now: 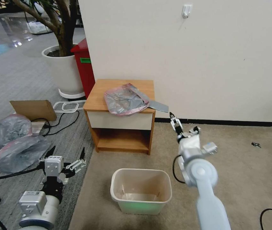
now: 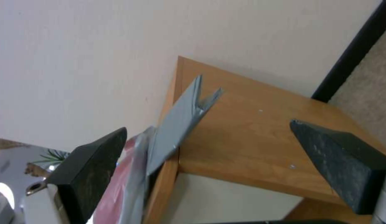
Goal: Pick up the garbage bag from the table and place it over the trash can.
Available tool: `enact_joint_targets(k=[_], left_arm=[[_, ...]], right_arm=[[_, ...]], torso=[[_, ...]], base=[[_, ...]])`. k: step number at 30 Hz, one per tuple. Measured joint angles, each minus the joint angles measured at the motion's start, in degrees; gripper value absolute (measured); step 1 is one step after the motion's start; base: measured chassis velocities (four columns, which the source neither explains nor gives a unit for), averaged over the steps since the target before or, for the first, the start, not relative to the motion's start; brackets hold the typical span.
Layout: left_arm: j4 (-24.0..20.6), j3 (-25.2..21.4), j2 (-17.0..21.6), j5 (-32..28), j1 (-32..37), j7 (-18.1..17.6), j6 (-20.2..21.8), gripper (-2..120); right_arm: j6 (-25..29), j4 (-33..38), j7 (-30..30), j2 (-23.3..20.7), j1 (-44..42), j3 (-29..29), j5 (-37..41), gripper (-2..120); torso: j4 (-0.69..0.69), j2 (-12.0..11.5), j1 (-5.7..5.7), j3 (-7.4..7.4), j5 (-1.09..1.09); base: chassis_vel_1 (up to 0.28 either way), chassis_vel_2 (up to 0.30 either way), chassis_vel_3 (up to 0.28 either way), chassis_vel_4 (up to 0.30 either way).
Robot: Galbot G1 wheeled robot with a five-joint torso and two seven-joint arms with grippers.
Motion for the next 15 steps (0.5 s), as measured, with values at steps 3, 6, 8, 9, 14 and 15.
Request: enact_joint_targets(k=[3,6,8,9,14,15], left_arm=[[0.0,0.1,0.0,0.0,0.0,0.2,0.0,100],[0.0,0.3,0.1,0.0,-0.3,0.4,-0.1,100],[0.0,0.4,0.2,0.0,-0.5,0.4,-0.1,100],[0.0,0.5,0.3,0.0,-0.6,0.5,-0.1,100],[0.5,0.8,0.8,0.0,-0.9,0.6,-0.1,100],[0.7,0.8,0.9,-0.1,-1.0,0.6,-0.1,100]], right_arm=[[0.2,-1.6,-0.2,0.0,1.7,0.0,1.2,100],[0.2,-3.6,-0.3,0.0,3.2,0.2,2.0,100],[0.2,-4.2,-0.4,0.0,3.7,0.2,2.3,100],[0.1,-4.9,-0.8,0.0,4.2,0.3,2.5,99],[0.0,-7.8,-2.2,0.0,6.8,0.0,2.9,96],[-0.1,-8.6,-2.6,0.0,7.6,-0.3,3.0,94]], torso=[[0.0,0.0,0.0,0.0,0.0],[0.0,0.0,0.0,0.0,0.0],[0.0,0.0,0.0,0.0,0.0],[0.0,0.0,0.0,0.0,0.0],[0.0,0.0,0.0,0.0,0.0],[0.0,0.0,0.0,0.0,0.0]], base=[[0.0,0.0,0.0,0.0],[0.0,0.0,0.0,0.0],[0.0,0.0,0.0,0.0],[0.0,0.0,0.0,0.0],[0.0,0.0,0.0,0.0],[0.0,0.0,0.0,0.0]])
